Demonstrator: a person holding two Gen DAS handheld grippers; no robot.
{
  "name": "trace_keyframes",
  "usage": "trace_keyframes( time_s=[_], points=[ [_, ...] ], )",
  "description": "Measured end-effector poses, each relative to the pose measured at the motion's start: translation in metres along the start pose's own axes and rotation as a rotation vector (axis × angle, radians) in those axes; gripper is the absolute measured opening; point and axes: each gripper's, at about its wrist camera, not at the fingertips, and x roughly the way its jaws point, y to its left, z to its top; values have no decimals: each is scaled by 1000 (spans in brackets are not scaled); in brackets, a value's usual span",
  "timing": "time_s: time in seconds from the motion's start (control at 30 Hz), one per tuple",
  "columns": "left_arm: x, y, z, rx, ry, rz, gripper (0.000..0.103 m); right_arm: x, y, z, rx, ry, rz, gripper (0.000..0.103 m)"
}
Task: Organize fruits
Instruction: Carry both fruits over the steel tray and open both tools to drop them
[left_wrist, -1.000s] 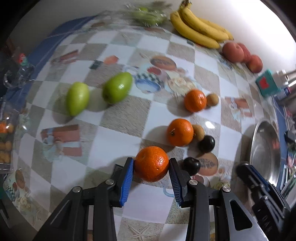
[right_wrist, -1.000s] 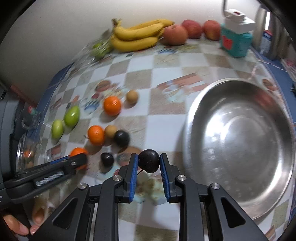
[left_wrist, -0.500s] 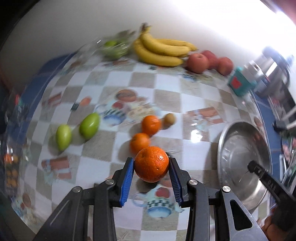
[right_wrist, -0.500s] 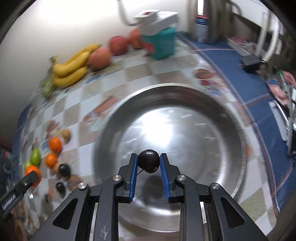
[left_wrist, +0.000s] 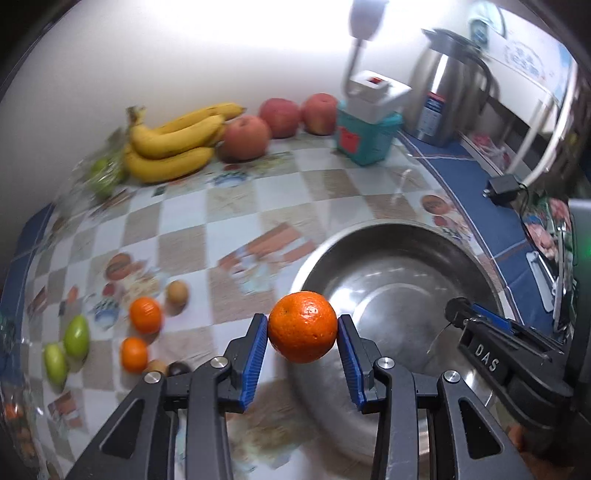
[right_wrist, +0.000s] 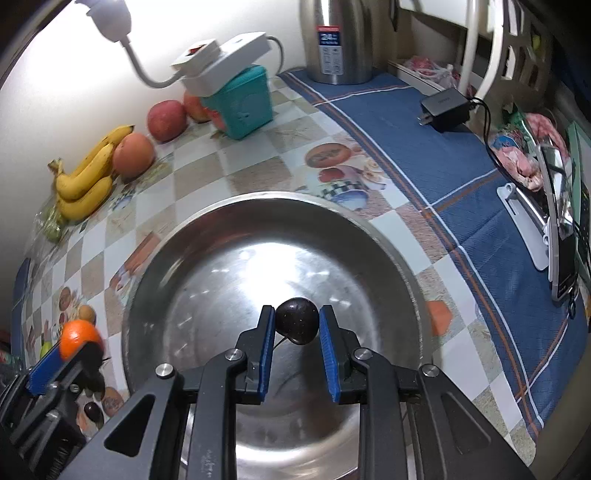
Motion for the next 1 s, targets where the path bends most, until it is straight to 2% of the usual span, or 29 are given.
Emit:
trace_keyframes(
  time_s=[0.27, 0.53, 0.63, 0.73, 0.8, 0.9, 1.0],
  points=[
    [31, -17, -4, 35, 46, 14, 41, 11, -22, 2, 49, 31, -5, 26],
    [35, -23, -6, 47, 52, 19, 42, 14, -29, 0, 66, 57, 9, 28],
    [36, -23, -6, 40, 63, 15, 43, 15, -31, 0, 74, 67, 9, 39],
    [32, -21, -5, 37, 50, 19, 50, 13, -30, -1, 67, 67, 17, 40],
    [26, -17, -3, 19, 36, 2, 58, 10, -28, -1, 60, 62, 19, 43],
    [17, -10, 1, 0, 25, 0, 58, 4, -23, -1, 42, 49, 21, 52],
    [10, 8, 3, -69, 36, 33, 61, -2, -13, -3, 7, 39, 23, 55]
  ],
)
